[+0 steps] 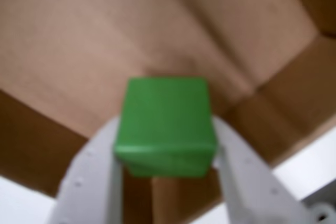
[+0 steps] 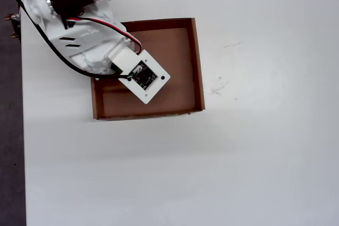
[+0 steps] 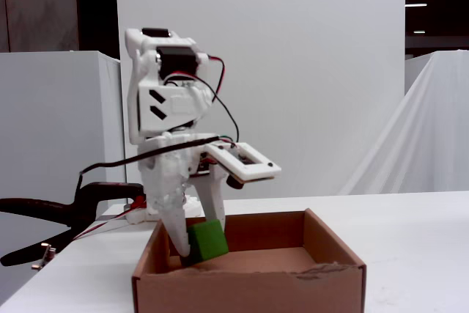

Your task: Grasp a green cube and put it in a box.

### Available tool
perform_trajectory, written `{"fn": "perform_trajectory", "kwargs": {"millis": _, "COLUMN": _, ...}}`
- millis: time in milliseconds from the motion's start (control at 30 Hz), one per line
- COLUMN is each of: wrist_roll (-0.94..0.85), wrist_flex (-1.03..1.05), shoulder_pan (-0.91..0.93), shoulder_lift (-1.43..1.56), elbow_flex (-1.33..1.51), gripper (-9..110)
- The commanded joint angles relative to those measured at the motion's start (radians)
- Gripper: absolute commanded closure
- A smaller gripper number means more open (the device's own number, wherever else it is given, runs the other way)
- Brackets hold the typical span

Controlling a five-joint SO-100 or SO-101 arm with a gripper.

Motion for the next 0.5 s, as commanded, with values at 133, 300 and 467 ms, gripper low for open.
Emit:
{"fn": "perform_trajectory", "kwargs": {"millis": 133, "wrist_roll": 0.002, "wrist_flex": 0.006, "shoulder_pan": -0.018, "shoulder_lift": 0.046, "elbow_flex": 0.006, "gripper": 85}}
{"fn": "perform_trajectory", "kwargs": {"millis": 300, "wrist_roll": 0.003, "wrist_flex": -0.006, "shoulder_pan": -0.026, "shoulder_lift": 0.046, "elbow_flex": 0.028, "gripper": 84}}
{"fn": "perform_trajectory", "kwargs": {"millis": 467, "wrist_roll": 0.003, "wrist_flex": -0.014, "shoulder_pan": -0.028, "shoulder_lift": 0.051, "elbow_flex": 0.043, "gripper": 80}}
